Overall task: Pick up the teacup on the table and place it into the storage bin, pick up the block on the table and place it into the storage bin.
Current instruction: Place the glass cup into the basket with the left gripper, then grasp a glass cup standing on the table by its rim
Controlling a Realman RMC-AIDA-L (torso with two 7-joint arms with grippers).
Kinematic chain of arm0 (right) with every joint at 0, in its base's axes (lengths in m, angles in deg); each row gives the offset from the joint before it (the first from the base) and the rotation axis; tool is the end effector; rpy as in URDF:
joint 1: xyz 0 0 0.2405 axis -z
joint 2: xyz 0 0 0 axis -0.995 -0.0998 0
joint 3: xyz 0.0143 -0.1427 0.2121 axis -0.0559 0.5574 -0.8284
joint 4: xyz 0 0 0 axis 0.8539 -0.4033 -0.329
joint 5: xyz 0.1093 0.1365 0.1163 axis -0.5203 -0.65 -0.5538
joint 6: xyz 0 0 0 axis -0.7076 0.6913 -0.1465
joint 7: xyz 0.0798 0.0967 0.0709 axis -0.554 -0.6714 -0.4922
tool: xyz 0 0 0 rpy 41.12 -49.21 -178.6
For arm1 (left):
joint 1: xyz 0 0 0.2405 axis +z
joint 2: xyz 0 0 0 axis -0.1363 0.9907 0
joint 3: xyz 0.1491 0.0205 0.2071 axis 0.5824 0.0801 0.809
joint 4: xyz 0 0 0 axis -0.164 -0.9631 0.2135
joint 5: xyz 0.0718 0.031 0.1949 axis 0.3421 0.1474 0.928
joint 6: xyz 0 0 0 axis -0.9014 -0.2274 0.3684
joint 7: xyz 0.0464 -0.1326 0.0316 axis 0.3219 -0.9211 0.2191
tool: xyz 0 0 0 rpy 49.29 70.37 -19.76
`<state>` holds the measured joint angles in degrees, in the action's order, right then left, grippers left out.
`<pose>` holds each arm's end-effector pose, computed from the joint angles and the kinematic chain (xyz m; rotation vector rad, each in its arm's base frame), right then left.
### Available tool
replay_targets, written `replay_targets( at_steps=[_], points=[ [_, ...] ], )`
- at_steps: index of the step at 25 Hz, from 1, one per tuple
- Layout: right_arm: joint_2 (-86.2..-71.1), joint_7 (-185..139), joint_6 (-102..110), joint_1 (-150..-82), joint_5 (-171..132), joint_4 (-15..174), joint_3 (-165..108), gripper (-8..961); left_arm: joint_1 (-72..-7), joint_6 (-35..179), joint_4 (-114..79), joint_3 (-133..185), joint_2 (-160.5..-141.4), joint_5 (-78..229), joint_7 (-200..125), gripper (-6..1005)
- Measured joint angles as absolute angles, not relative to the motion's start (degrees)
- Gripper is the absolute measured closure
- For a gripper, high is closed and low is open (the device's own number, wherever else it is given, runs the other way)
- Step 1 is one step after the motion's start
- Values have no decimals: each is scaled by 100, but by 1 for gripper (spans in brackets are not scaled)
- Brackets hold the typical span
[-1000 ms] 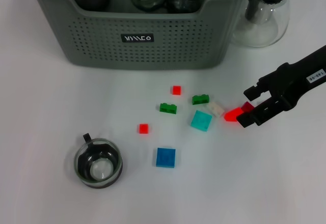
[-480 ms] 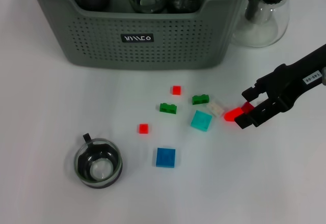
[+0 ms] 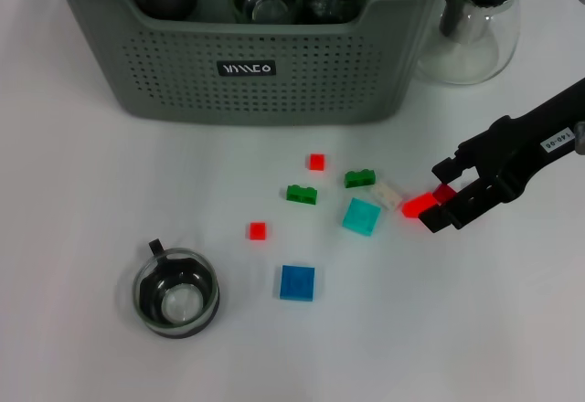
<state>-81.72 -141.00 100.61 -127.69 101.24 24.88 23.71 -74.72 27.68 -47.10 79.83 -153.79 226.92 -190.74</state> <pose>0.1794 0.3512 0.0191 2.9521 -0.8270 0.2083 -0.1341 0.4911 -0.0203 -2.2384 -0.9482 0.2277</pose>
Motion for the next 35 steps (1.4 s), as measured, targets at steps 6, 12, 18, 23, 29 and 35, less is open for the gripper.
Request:
replay_targets(
  at_steps=[6, 12, 18, 23, 29, 35],
  points=[
    [-8176, -14100, 10061, -12769, 10124, 2488, 2380, 25, -7472, 2679, -4709, 7987, -15390, 22703, -19048, 932],
    [-8177, -14100, 10063, -12767, 10124, 2487, 2384, 25, -7451, 2700, -4728, 8059, -15440, 22703, -19039, 923],
    [-8178, -14098, 10056, -12747, 10124, 2487, 2398, 25, -7439, 2723, -4796, 8062, -15491, 22685, -18976, 915],
    [-8177, -14091, 10042, -12733, 10124, 2486, 2398, 26, -7415, 2709, -4924, 8062, -15537, 22695, -18961, 908],
    [-8178, -14091, 10038, -12733, 10124, 2486, 2398, 26, -7409, 2718, -4966, 8062, -15546, 22702, -18949, 780],
    [-8177, -14091, 10037, -12719, 10124, 2486, 2398, 26, -7114, 2185, -6004, 8030, -15509, 22696, -18911, 555]
  ],
)
